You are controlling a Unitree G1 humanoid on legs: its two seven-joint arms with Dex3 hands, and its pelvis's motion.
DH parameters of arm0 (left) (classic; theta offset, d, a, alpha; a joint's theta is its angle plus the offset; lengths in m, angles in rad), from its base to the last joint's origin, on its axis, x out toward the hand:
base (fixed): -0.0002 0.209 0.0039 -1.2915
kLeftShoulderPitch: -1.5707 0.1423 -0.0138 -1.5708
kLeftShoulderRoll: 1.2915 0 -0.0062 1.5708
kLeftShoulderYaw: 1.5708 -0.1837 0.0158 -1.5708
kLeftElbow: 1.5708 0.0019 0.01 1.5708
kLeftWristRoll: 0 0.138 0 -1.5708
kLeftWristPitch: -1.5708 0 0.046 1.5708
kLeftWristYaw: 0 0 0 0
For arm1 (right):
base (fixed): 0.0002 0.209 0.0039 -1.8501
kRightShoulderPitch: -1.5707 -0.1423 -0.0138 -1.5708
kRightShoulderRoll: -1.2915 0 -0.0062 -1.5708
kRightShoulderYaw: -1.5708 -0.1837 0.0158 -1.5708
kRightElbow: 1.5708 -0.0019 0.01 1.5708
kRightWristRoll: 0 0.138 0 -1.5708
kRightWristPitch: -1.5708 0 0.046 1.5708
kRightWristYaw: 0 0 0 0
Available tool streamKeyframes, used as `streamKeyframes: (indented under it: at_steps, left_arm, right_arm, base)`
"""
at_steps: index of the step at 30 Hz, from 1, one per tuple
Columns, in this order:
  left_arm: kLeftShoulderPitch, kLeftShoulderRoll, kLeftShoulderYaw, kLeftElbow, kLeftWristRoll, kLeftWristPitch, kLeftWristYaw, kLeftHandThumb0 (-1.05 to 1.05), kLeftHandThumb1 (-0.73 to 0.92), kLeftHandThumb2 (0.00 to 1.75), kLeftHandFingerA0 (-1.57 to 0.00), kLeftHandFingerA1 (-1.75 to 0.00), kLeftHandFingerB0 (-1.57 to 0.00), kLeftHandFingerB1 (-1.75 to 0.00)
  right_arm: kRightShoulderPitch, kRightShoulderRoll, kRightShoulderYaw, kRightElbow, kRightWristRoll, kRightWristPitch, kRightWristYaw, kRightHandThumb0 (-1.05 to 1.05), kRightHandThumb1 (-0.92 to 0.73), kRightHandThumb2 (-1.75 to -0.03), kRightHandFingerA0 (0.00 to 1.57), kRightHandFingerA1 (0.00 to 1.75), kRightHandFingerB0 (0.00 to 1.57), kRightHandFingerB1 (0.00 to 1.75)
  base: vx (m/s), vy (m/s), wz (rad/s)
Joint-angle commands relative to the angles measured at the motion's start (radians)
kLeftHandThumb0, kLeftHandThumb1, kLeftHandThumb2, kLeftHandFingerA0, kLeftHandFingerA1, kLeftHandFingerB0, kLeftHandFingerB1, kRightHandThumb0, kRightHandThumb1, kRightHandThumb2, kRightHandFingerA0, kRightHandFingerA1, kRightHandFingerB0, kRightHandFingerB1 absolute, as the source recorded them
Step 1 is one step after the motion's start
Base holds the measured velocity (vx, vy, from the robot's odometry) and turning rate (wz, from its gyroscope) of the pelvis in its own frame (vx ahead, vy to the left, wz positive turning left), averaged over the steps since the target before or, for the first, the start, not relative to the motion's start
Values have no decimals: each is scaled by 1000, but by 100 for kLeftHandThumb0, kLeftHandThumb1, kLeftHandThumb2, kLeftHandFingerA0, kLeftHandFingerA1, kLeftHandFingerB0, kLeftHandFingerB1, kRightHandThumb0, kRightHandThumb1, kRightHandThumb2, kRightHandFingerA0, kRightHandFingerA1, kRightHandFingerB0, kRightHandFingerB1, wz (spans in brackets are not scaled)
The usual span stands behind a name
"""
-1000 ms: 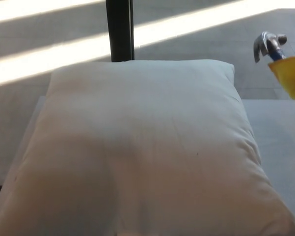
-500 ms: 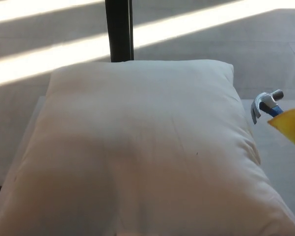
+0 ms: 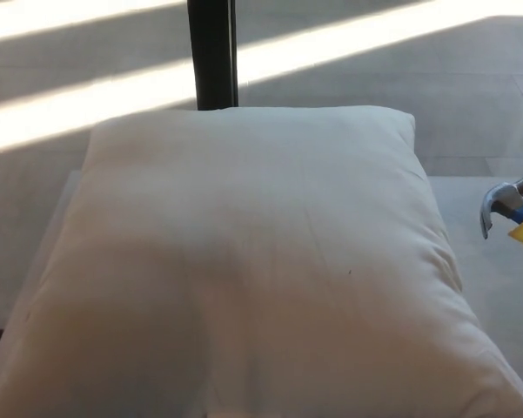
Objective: A hammer is kept on the right hand side and a pillow is kept on the left hand side on the desk infront of the robot and the robot uses its right hand to pick up the hammer and makes a downward swinging motion to hit the pillow
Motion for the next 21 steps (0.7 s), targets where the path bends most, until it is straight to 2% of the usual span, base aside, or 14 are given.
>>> streamKeyframes:
  at_steps: [1, 3, 4, 5, 6, 7, 8, 9, 13, 16, 17, 18, 20, 21]
  left_arm:
    - [7, 9, -3, 6, 7, -44, 6, -65, 77, 63, -69, -61, -55, -52]
    - [6, 6, -4, 4, 6, -45, 8, -65, 76, 63, -69, -61, -55, -51]
    - [5, 7, -3, 4, 4, -40, 8, -64, 77, 63, -69, -62, -55, -52]
    - [2, 7, -1, 5, 2, -34, 7, -64, 77, 63, -69, -62, -55, -52]
    - [6, 5, 1, 1, -1, -48, 1, -64, 77, 63, -72, -64, -57, -54]
    - [7, 5, 0, 0, 0, -47, -1, -64, 77, 64, -69, -63, -54, -52]
    - [8, 7, -3, -2, 2, -42, -3, -64, 77, 64, -69, -63, -54, -52]
    - [8, 7, 1, -2, -2, -37, -6, -64, 77, 63, -69, -63, -55, -53]
    - [6, 5, -1, -1, 0, -50, -6, -65, 76, 63, -68, -62, -53, -52]
    - [1, 6, 2, 5, -3, -40, -7, -63, 77, 63, -69, -61, -56, -52]
    - [1, 5, 0, 5, -1, -43, -1, -63, 76, 63, -71, -62, -57, -53]
    - [5, 3, -4, -5, 3, -48, 3, -64, 77, 64, -67, -61, -51, -52]
    - [7, 3, -6, -9, 3, -49, 0, -64, 77, 64, -67, -61, -51, -52]
    - [7, 4, -3, -10, -2, -42, -5, -64, 77, 63, -66, -61, -52, -52]
  right_arm:
    - [15, -7, -2, 21, -42, -124, -92, -28, -76, -78, 92, 175, 70, 149]
    - [16, -3, 73, 53, -101, -158, -85, -28, -77, -71, 86, 175, 65, 150]
    - [20, 2, 85, 61, -104, -170, -89, -22, -70, -77, 108, 175, 65, 138]
    - [20, 7, 87, 64, -103, -166, -96, -22, -70, -77, 108, 175, 65, 138]
    - [53, -1, 121, 62, -123, -238, -81, -37, -77, -66, 84, 175, 67, 149]
    - [60, -1, 129, 61, -127, -247, -82, -36, -79, -65, 81, 175, 69, 125]
    - [65, 0, 136, 59, -129, -248, -86, -36, -79, -65, 81, 175, 69, 125]
    - [68, 3, 146, 60, -136, -245, -91, -32, -82, -66, 80, 175, 75, 93]
    - [93, -19, 232, 28, -203, -269, -92, -31, -79, -70, 75, 159, 75, 68]
    - [91, -12, 229, 55, -186, -264, -81, -30, -77, -66, 68, 154, 58, 53]
    - [94, -15, 233, 57, -189, -276, -81, -29, -78, -63, 68, 139, 57, 51]
    - [113, -26, 247, 49, -203, -321, -82, -29, -76, -62, 72, 106, 48, 47]
    - [118, -29, 250, 49, -208, -337, -83, -29, -76, -62, 72, 106, 48, 47]
    - [117, -29, 250, 51, -206, -333, -74, -33, -76, -61, 69, 84, 44, 45]
  base:
    - [0, 0, 0]
    - [0, 0, 0]
    - [0, 0, 0]
    - [0, 0, 0]
    - [0, 0, 0]
    - [0, 0, 0]
    - [0, 0, 0]
    - [0, 0, 0]
    - [0, 0, 0]
    - [0, 0, 0]
    - [0, 0, 0]
    - [0, 0, 0]
    - [0, 0, 0]
    - [0, 0, 0]
